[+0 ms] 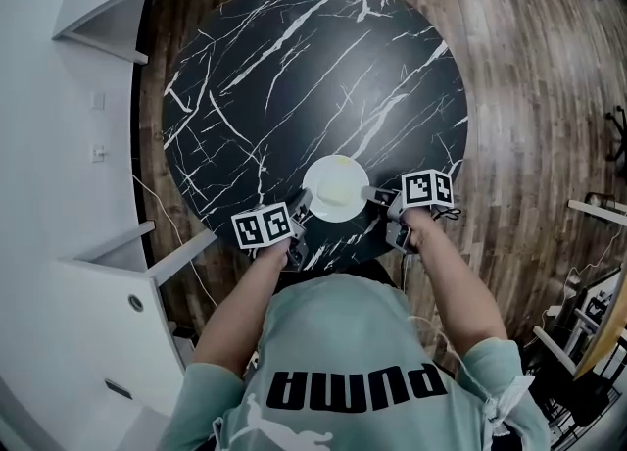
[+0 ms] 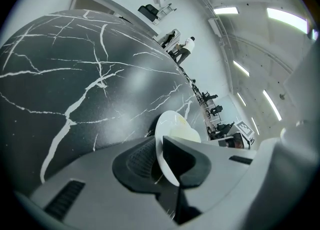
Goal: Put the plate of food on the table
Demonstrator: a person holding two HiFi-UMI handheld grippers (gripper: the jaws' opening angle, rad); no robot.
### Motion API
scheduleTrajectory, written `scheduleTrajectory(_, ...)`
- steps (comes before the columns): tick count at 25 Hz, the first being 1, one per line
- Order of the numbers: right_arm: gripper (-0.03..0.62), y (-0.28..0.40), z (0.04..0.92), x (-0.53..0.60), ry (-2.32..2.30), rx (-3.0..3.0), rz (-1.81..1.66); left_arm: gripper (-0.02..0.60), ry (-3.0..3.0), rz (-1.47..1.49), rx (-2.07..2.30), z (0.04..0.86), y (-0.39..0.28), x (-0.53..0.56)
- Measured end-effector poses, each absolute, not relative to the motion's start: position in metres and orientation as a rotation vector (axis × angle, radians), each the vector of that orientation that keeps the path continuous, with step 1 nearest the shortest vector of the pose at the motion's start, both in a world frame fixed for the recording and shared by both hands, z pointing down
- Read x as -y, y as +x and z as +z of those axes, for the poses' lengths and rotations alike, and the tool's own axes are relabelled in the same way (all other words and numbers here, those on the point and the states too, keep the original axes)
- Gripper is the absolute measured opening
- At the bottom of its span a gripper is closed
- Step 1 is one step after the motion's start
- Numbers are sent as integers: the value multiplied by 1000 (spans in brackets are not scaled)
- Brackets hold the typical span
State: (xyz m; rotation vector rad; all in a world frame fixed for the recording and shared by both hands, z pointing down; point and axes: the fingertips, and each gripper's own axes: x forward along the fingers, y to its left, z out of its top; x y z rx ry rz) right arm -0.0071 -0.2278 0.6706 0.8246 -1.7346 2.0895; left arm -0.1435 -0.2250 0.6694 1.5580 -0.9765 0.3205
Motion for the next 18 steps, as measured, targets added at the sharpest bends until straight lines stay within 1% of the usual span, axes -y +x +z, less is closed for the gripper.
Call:
scheduleTrajectory(13, 26, -6, 677, 231, 875, 1728, 2059, 46, 1606, 385, 1010, 678, -143, 221)
scheduleTrajectory(18, 37, 0, 676, 230, 891, 1724, 2059, 91, 1624, 382, 1016, 675, -144, 221)
